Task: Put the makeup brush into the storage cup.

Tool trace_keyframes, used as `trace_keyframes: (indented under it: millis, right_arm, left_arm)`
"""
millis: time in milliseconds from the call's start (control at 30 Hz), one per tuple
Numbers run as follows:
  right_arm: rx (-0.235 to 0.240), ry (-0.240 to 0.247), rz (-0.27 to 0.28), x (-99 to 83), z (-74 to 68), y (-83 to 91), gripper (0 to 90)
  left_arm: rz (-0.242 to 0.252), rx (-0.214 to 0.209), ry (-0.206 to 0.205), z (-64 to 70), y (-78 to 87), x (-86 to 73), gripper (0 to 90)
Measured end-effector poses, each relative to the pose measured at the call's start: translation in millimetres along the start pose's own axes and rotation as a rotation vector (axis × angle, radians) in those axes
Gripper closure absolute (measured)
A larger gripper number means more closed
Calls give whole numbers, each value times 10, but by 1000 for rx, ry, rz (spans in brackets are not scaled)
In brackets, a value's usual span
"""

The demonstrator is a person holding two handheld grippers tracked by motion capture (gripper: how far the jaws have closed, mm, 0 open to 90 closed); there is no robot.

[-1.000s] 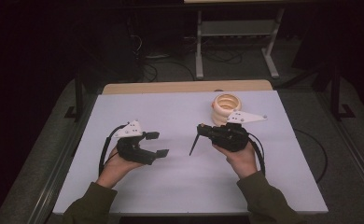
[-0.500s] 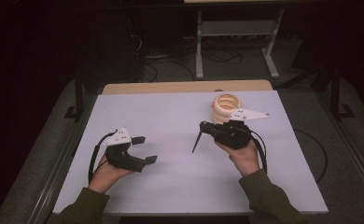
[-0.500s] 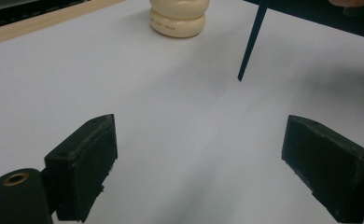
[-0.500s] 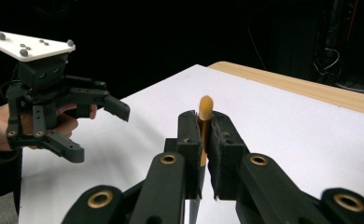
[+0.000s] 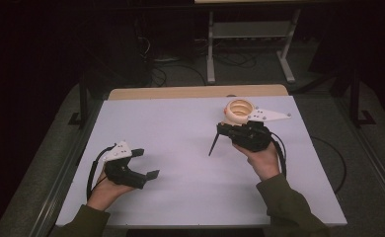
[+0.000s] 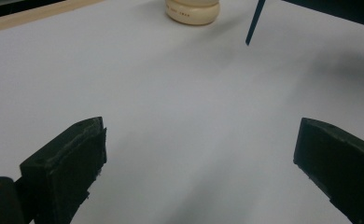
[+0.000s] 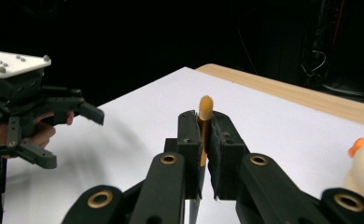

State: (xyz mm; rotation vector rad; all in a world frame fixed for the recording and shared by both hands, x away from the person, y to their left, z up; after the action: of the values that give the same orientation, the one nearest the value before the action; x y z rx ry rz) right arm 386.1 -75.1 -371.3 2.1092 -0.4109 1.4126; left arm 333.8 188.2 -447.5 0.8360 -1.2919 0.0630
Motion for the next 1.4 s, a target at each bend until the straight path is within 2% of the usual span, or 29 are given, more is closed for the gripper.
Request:
trace_keyframes:
  millis: [200,433,667,833,1033,1300,1367,1400]
  right_arm:
    - [-13,9,0,71,37,18,829]
    - [-25,22,-3,141,75,5,829]
    - [-42,6,-2,193,142,14,830]
    - [-58,12,3,256,190,41,829]
    - [-73,14,5,319,233,65,829]
    - [-91,25,11,428,299,86,829]
    - [-94,27,15,450,314,82,829]
    - [-95,25,14,461,320,83,829]
  left_arm:
    - [16,13,3,0,53,-41,21]
    - [10,25,13,9,123,-106,21]
    - [8,43,28,-11,195,-155,1]
    - [6,58,31,-20,230,-184,0]
    - [-4,61,32,-5,238,-228,0]
    - [-10,47,55,14,248,-272,0]
    - [-8,50,53,10,246,-277,0]
    - [-9,51,38,-1,249,-276,0]
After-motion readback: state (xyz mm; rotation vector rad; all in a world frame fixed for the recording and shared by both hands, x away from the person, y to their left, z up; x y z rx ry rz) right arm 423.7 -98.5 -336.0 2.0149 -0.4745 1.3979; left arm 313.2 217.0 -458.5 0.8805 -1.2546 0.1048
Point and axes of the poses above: each handheld gripper's, and its own axes: y roughly backward along the jaws, x roughly out of its top, z roughly to its right, the point moved 9 cm from there along -y, roughly forward along the jaws, and after that the axes turned 4 degrees about -y, right-handed, at the moved point
